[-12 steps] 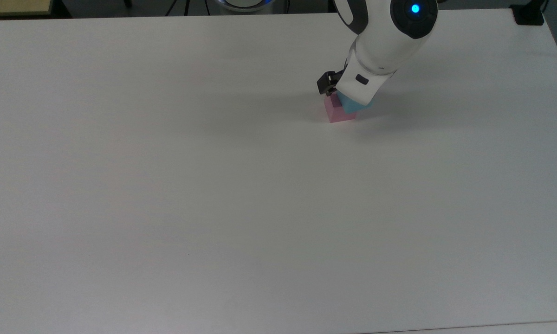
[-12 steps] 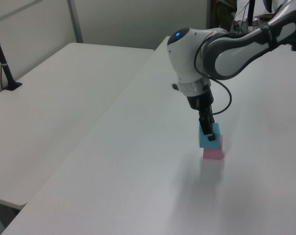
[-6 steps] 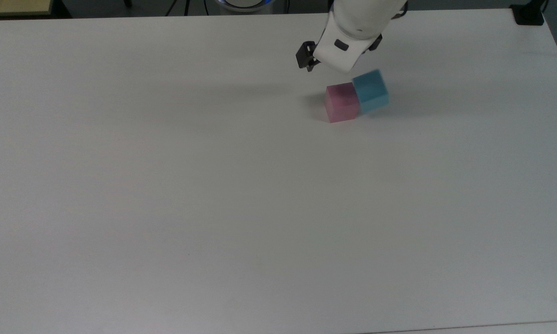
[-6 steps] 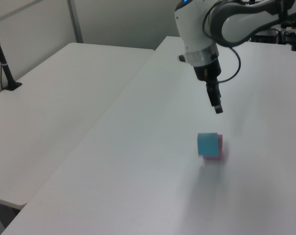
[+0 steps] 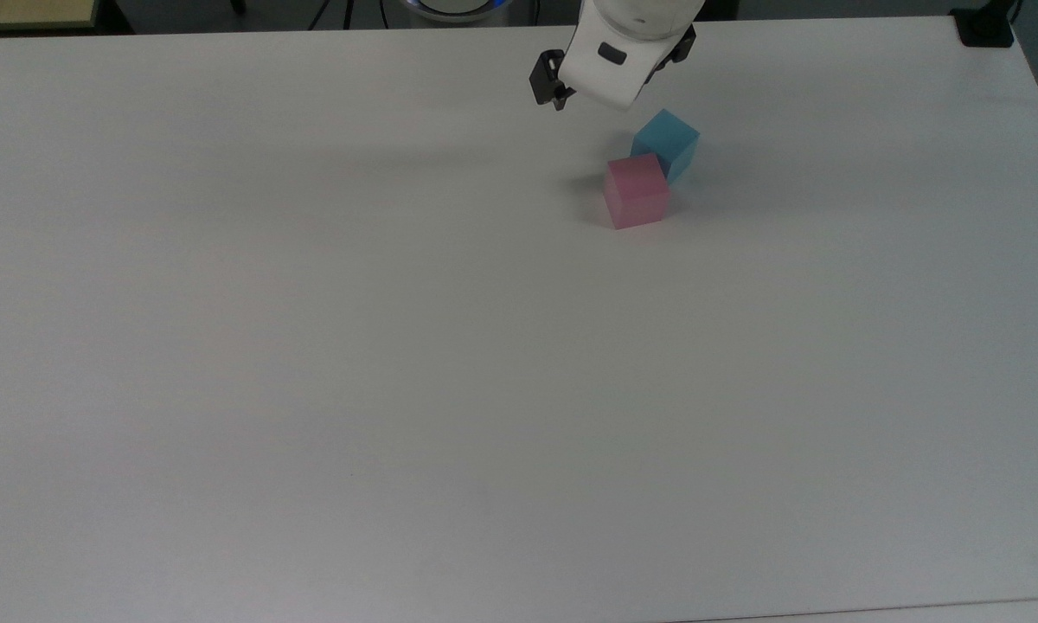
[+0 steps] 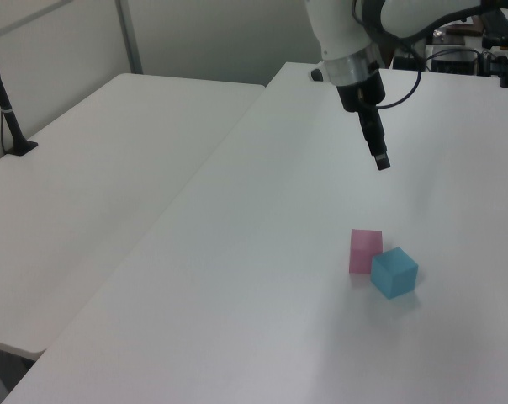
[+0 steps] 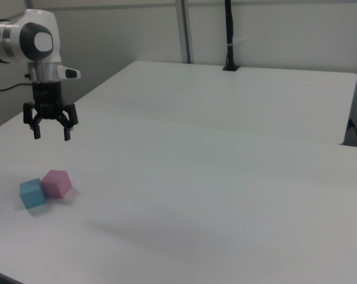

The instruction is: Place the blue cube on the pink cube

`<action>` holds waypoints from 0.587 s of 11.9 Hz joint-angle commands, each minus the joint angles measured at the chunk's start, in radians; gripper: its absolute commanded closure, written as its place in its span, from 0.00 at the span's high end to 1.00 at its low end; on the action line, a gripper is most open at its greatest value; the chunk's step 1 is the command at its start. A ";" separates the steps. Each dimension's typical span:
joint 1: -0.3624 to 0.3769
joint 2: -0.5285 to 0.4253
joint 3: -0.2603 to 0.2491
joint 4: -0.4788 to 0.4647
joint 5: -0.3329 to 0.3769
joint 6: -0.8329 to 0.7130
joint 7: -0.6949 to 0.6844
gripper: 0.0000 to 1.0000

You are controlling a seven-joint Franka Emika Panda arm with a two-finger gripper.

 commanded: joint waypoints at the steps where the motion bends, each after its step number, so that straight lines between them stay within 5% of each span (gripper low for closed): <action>1: -0.054 -0.099 -0.008 -0.007 0.009 0.061 0.036 1.00; 7: -0.221 -0.166 0.004 -0.008 -0.044 0.171 0.056 1.00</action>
